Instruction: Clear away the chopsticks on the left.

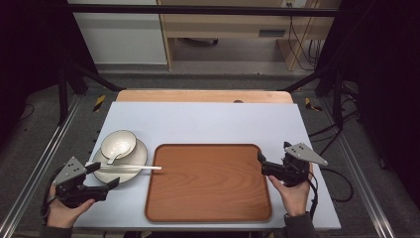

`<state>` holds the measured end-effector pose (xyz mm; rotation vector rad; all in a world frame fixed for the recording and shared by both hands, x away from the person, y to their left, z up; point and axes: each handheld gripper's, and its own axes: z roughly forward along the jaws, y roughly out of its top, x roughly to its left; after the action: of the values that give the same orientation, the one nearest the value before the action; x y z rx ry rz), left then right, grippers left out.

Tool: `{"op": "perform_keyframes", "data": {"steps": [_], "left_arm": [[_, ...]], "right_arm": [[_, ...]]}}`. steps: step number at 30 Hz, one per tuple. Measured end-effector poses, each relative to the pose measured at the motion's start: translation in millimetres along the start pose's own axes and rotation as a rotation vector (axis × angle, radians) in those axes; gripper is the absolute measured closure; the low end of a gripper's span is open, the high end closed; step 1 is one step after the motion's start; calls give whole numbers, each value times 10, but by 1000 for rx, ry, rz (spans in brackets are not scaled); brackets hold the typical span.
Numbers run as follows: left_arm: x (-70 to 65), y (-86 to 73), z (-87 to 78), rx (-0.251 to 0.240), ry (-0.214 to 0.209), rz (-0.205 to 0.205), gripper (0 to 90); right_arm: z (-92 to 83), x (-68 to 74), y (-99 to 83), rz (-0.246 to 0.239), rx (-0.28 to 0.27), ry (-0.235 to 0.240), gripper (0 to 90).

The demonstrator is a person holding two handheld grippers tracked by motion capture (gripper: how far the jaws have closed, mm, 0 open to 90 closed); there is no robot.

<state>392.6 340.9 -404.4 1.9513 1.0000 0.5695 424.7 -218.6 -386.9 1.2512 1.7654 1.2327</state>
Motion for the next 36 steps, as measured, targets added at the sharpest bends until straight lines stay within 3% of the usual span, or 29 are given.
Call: {"op": "perform_keyframes", "data": {"steps": [6, 7, 11, 12, 23, 29, 36], "left_arm": [[58, -79, 82, 62, 2, 11, 134], [84, -104, 144, 95, 13, 16, 134], [136, -149, 233, 119, 32, 17, 145], [167, -177, 285, 133, 53, 13, 149], [345, -244, 462, 129, 80, 22, 233], [379, -228, 524, 131, 95, 47, 271], [390, -242, 552, 143, 104, 45, 310]], "right_arm": [[40, 29, -15, -5, 16, 9, 73], [45, 28, -18, -10, 20, 8, 73], [60, 31, -25, -8, 26, 12, 74], [64, 34, -26, -9, 25, 13, 75], [93, 54, -35, -22, 35, 18, 82], [93, 57, -36, -23, 34, 19, 85], [96, 59, -38, -25, 36, 20, 85]]}}
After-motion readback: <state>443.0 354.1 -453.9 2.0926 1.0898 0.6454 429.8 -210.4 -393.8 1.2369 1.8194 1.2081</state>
